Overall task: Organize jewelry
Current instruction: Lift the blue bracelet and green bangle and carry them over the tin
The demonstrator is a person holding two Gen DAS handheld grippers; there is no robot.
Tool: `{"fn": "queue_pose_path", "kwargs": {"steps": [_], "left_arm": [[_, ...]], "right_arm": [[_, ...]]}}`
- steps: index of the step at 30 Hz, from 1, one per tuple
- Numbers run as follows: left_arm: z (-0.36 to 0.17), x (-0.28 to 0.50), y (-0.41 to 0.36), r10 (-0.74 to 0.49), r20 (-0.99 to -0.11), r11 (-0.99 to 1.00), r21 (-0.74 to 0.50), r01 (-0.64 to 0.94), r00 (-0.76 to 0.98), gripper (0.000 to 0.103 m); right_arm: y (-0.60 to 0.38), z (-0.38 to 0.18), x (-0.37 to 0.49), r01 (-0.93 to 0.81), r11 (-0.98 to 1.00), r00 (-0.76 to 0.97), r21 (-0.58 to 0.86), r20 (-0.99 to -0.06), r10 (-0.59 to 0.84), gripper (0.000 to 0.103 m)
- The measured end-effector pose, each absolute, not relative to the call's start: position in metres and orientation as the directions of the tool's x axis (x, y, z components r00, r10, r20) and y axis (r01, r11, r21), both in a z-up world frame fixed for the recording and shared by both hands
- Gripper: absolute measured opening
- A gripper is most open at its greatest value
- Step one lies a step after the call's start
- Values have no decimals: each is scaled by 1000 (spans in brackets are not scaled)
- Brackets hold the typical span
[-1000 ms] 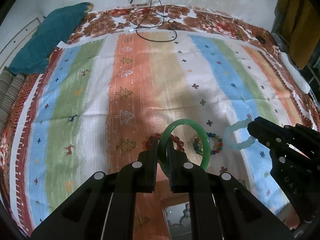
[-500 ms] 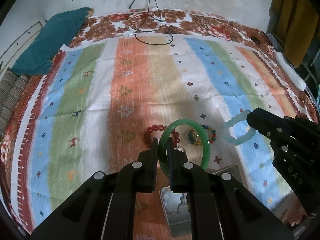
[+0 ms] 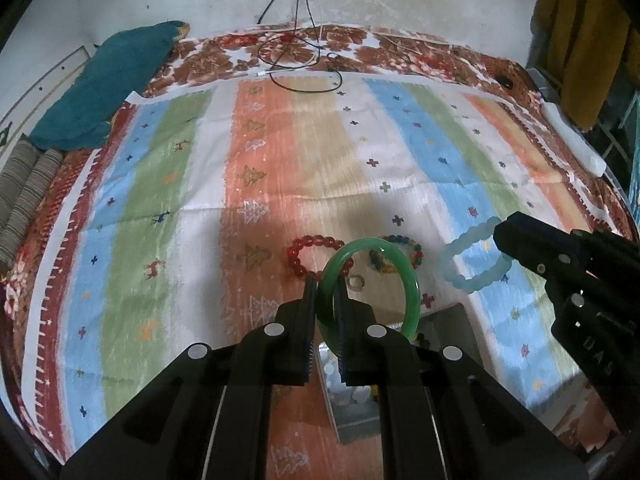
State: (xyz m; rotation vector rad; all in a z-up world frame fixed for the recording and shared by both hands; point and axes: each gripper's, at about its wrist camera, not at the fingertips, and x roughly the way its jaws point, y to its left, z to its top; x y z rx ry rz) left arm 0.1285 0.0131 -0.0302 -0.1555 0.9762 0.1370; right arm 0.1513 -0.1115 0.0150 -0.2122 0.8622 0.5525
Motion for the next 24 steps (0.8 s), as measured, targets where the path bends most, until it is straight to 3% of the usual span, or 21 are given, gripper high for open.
{"fn": "queue_pose_path", "kwargs": {"steps": [24], "left_arm": [[-26, 91, -1, 48, -813, 984, -62, -168, 581, 8]], "right_arm": [[-125, 15, 112, -562, 826, 519, 33, -764, 383, 12]]}}
